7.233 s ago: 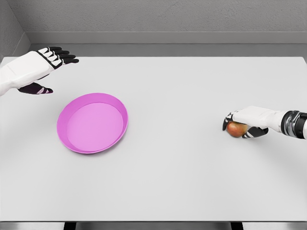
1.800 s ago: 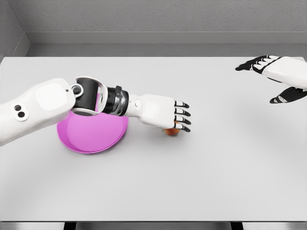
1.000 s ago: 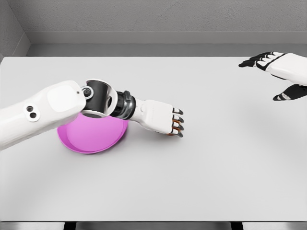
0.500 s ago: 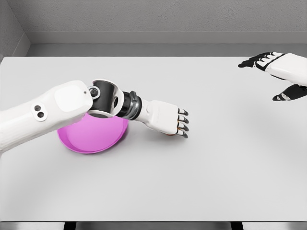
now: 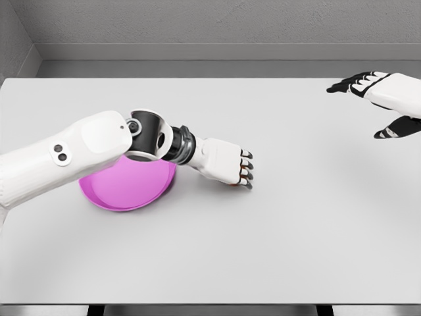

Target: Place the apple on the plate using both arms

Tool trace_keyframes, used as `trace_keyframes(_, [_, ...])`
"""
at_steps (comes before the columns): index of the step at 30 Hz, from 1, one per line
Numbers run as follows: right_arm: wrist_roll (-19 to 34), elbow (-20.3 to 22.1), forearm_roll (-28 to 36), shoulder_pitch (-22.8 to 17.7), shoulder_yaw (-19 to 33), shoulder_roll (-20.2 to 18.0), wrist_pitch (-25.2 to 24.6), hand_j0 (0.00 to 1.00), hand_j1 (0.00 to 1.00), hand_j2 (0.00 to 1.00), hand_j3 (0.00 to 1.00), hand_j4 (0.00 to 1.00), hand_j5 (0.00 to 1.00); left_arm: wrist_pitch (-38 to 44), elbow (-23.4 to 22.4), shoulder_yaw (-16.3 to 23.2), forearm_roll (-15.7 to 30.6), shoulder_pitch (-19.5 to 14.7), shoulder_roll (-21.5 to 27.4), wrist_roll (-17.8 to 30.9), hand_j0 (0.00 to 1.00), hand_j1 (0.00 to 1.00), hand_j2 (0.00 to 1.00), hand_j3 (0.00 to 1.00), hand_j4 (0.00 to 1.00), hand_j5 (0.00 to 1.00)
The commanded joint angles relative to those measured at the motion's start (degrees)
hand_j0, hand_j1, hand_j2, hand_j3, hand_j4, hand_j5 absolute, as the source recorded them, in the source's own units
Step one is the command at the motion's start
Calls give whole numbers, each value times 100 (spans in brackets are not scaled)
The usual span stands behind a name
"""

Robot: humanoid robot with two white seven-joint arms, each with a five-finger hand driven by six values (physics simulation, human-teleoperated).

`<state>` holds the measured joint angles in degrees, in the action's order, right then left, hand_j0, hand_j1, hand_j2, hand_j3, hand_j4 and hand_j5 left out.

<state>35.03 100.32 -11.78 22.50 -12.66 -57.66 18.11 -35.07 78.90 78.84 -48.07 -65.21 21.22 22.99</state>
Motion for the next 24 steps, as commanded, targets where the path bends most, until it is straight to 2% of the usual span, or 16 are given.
trace_keyframes(1, [-3, 5, 18, -9, 1, -8, -9, 100, 100, 100, 100, 100, 100, 7, -51, 18, 17, 0, -13, -5, 100, 100, 100, 100, 100, 100])
trace_keyframes(3, [-3, 5, 18, -9, 1, -8, -9, 100, 100, 100, 100, 100, 100, 7, -51, 18, 43, 0, -13, -14, 100, 100, 100, 100, 100, 100])
trace_keyframes(4, [-3, 5, 18, -9, 1, -8, -9, 100, 100, 100, 100, 100, 100, 7, -51, 18, 52, 9, -13, -14, 95, 95, 95, 95, 95, 95])
trace_keyframes(6, [-3, 5, 18, -9, 1, -8, -9, 100, 100, 100, 100, 100, 100, 7, -51, 18, 70, 9, -13, -14, 76, 76, 76, 76, 76, 76])
trace_keyframes(8, [-3, 5, 18, -9, 1, -8, -9, 100, 100, 100, 100, 100, 100, 7, -51, 18, 70, 9, -13, -14, 51, 51, 51, 51, 51, 51])
trace_keyframes(9, [-3, 5, 18, -9, 1, -8, -9, 100, 100, 100, 100, 100, 100, 7, -51, 18, 70, 9, -4, -23, 44, 44, 44, 44, 44, 44])
trace_keyframes(10, [-3, 5, 18, -9, 1, -8, -9, 100, 100, 100, 100, 100, 100, 7, -51, 18, 70, 9, -4, -23, 32, 32, 32, 32, 32, 32])
trace_keyframes(11, [-3, 5, 18, -9, 1, -8, -9, 100, 100, 100, 100, 100, 100, 7, -51, 18, 70, 9, -4, -23, 26, 26, 26, 26, 26, 26])
trace_keyframes(18, [-3, 5, 18, -9, 1, -8, -9, 100, 100, 100, 100, 100, 100, 7, -51, -44, 87, 0, 13, -40, 14, 14, 14, 14, 14, 14])
trace_keyframes(24, [-3, 5, 18, -9, 1, -8, -9, 100, 100, 100, 100, 100, 100, 7, -103, -246, 966, -26, 145, -58, 14, 14, 14, 14, 14, 14])
